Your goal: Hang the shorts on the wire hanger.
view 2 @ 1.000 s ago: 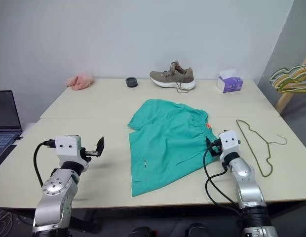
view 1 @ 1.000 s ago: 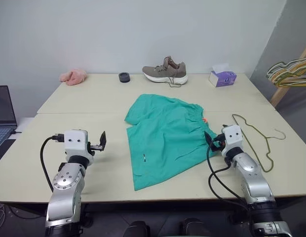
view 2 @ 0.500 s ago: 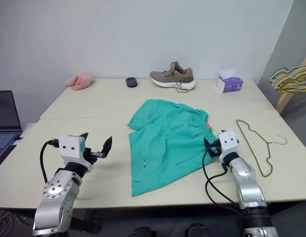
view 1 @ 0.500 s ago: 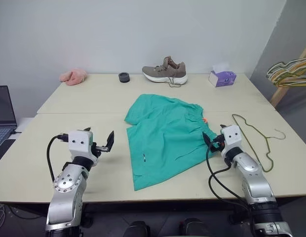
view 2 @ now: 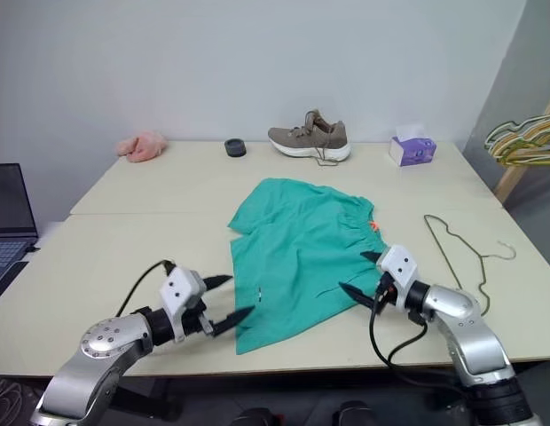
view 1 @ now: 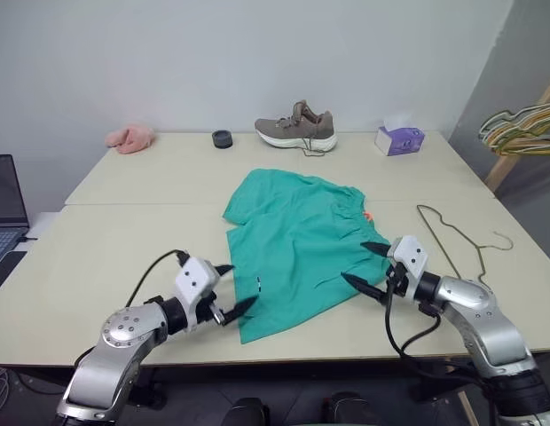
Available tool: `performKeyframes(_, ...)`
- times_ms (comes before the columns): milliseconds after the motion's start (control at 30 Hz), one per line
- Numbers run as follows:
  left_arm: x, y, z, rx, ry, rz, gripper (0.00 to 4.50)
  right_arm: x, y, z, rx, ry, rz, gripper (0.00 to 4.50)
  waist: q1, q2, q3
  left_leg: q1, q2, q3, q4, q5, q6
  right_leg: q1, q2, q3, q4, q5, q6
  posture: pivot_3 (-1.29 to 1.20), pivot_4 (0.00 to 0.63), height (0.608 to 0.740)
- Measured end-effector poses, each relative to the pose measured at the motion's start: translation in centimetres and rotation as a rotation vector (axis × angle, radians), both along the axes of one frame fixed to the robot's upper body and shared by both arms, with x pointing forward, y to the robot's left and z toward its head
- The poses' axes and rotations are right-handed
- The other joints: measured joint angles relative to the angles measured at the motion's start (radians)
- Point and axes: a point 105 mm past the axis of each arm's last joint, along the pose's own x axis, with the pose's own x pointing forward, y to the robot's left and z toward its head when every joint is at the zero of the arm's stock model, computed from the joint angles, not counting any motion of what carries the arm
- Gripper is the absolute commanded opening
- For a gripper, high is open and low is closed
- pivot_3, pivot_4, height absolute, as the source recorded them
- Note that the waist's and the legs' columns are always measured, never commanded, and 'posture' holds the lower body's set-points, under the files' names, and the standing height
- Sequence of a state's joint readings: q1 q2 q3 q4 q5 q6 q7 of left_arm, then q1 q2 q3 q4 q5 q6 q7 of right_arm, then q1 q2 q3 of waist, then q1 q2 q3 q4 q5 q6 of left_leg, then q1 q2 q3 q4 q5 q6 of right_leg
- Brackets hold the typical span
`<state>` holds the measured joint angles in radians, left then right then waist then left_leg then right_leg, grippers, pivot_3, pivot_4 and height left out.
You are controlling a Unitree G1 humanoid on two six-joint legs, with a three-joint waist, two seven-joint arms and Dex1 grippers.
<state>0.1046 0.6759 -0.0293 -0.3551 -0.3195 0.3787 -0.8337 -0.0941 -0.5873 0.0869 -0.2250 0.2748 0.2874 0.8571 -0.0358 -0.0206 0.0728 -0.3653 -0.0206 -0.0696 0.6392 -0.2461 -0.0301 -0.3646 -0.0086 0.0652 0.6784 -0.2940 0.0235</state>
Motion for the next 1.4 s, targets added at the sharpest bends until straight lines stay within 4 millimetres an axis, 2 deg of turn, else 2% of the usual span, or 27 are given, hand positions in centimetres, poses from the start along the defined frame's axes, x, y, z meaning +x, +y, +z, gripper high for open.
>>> performKeyframes(100,-1.3,-0.1,-0.6,0.031,0.108,-0.104,4.5,-1.4,0.3,-0.1,-0.034,0.046,0.085,4.46,-0.006,0.0,0.0,0.0,0.001,0.0,0.0,0.0,0.0,-0.001,0.0,-0.001,0.0,-0.001,-0.001,-0.06,0.0,0.74)
performKeyframes(333,-2.0,-0.2,-2.1,0.12,0.193,-0.18,4.5,-2.1,0.9,0.0,-0.038,0.052,0.106,4.46,-0.02,0.0,0.0,-0.001,0.001,0.0,0.0,0.0,-0.001,-0.003,0.0,0.0,0.0,0.0,0.0,-0.08,0.0,0.74)
performKeyframes(400,-2.1,-0.2,-2.7,0.137,0.209,-0.181,4.5,-2.3,1.1,-0.1,-0.039,0.056,0.112,4.46,-0.021,0.0,0.0,-0.002,0.001,0.0,0.0,0.0,-0.001,-0.004,0.0,0.0,0.0,0.002,0.004,-0.09,0.0,0.74)
performKeyframes(500,-1.5,0.0,-3.0,0.174,0.191,-0.178,3.87,-2.5,1.2,0.0,-0.047,0.048,0.121,4.5,-0.021,0.0,0.0,-0.001,0.001,0.0,0.0,0.0,-0.001,-0.004,0.0,0.0,0.0,0.002,0.004,-0.09,0.0,0.74)
performKeyframes(700,-0.3,0.4,-3.3,0.206,0.147,-0.146,2.02,-2.5,0.5,-0.8,-0.19,-0.013,0.145,4.5,-0.022,0.0,-0.001,0.001,0.001,0.0,0.001,0.0,-0.001,-0.004,-0.001,0.0,0.0,0.0,0.0,-0.1,0.0,0.74)
performKeyframes(900,0.8,0.5,-3.3,0.196,0.103,-0.092,0.16,0.1,-1.4,-3.0,-0.418,-0.111,0.1,4.5,-0.023,0.0,-0.001,0.001,0.001,0.002,0.001,0.0,-0.001,-0.004,0.0,0.001,0.0,0.001,0.001,-0.1,0.0,0.74)
performKeyframes(933,1.0,0.6,-3.2,0.193,0.1,-0.083,0.03,0.6,-1.7,-3.0,-0.443,-0.131,0.093,4.5,-0.024,0.0,-0.001,0.001,0.001,0.002,0.001,0.0,-0.001,-0.004,0.0,0.001,0.001,0.001,0.002,-0.1,0.0,0.74)
performKeyframes(1033,1.8,1.2,-2.6,0.175,0.08,-0.038,0.03,2.4,-2.0,-3.1,-0.51,-0.184,0.081,4.5,-0.026,-0.001,-0.001,0.0,0.001,0.002,0.001,0.0,-0.001,-0.003,0.0,0.001,0.001,0.004,0.007,-0.1,0.0,0.74)
performKeyframes(1167,2.5,2.2,-1.6,0.161,0.056,-0.004,0.03,4.7,-1.2,-3.0,-0.583,-0.271,0.112,4.5,-0.038,-0.002,-0.002,0.0,0.001,0.003,0.001,0.0,-0.001,-0.002,0.0,0.001,0.001,0.005,0.008,-0.08,0.0,0.74)
performKeyframes(1267,2.7,2.9,-1.3,0.163,0.052,0.012,0.0,6.0,-1.0,-3.1,-0.591,-0.293,0.087,3.92,-0.047,-0.003,-0.002,0.0,0.0,0.003,0.001,0.0,-0.001,-0.002,0.0,0.002,0.001,0.005,0.008,-0.07,0.0,0.74)
performKeyframes(1400,2.5,4.0,-1.1,0.178,0.054,0.034,0.0,6.1,-1.0,-3.5,-0.596,-0.294,0.102,2.52,-0.048,-0.003,-0.002,0.0,0.0,0.003,0.001,0.0,-0.001,-0.002,-0.001,0.003,0.001,0.005,0.008,-0.06,0.0,0.74)
